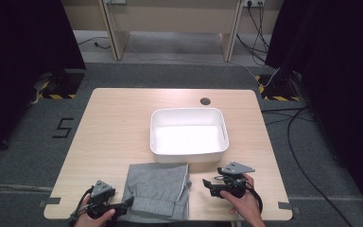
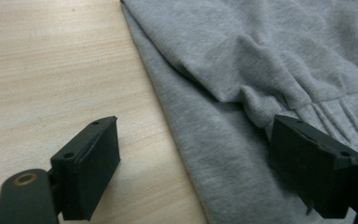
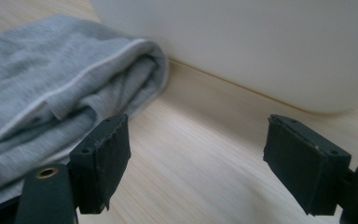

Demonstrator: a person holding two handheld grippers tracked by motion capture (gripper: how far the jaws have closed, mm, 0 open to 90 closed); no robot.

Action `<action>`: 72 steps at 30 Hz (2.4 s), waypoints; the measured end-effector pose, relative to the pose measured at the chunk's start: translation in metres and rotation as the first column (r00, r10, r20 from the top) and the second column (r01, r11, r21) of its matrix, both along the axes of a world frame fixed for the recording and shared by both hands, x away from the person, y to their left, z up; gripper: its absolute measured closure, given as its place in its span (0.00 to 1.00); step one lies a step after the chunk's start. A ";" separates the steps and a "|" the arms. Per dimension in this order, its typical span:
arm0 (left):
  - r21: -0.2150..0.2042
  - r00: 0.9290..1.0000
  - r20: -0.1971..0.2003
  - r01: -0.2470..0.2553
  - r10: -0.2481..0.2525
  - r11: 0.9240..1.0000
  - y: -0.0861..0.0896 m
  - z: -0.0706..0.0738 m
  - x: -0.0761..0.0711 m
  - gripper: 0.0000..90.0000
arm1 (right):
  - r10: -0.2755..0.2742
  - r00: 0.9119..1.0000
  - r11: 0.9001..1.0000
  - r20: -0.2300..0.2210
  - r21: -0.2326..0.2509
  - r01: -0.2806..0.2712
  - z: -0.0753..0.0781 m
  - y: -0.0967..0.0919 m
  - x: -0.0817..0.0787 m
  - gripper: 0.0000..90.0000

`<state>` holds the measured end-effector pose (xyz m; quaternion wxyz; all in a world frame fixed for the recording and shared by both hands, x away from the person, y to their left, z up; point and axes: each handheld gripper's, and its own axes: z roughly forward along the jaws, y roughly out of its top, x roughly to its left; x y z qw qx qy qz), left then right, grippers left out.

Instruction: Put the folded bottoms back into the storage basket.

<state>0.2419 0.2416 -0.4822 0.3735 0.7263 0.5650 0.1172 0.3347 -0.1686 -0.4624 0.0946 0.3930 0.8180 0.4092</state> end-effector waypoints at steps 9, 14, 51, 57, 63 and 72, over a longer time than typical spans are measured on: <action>-0.021 1.000 0.009 -0.005 0.005 1.000 -0.005 0.002 -0.005 0.16 | 0.080 0.997 0.996 0.002 0.030 -0.080 0.006 0.032 0.005 0.25; -0.030 0.999 0.030 0.014 -0.013 0.999 -0.010 0.009 -0.011 0.16 | 0.104 0.995 0.994 -0.006 0.020 -0.104 0.003 0.043 0.005 0.25; -0.076 0.983 0.025 0.186 -0.185 0.980 -0.024 -0.005 -0.007 0.64 | 0.086 0.996 0.996 -0.035 0.031 -0.085 -0.007 0.073 0.022 0.24; -0.072 0.978 0.025 0.209 -0.207 0.975 -0.021 -0.005 -0.004 0.70 | 0.097 0.995 0.995 -0.029 0.019 -0.096 -0.008 0.075 0.022 0.25; -0.073 0.979 0.031 0.204 -0.202 0.976 -0.011 -0.004 0.001 0.78 | 0.091 0.996 0.995 -0.025 0.037 -0.090 -0.006 0.072 0.022 0.25; -0.044 0.979 0.049 0.202 -0.200 0.978 -0.011 -0.004 0.001 0.80 | 0.093 0.995 0.995 -0.039 0.036 -0.092 -0.009 0.076 0.025 0.24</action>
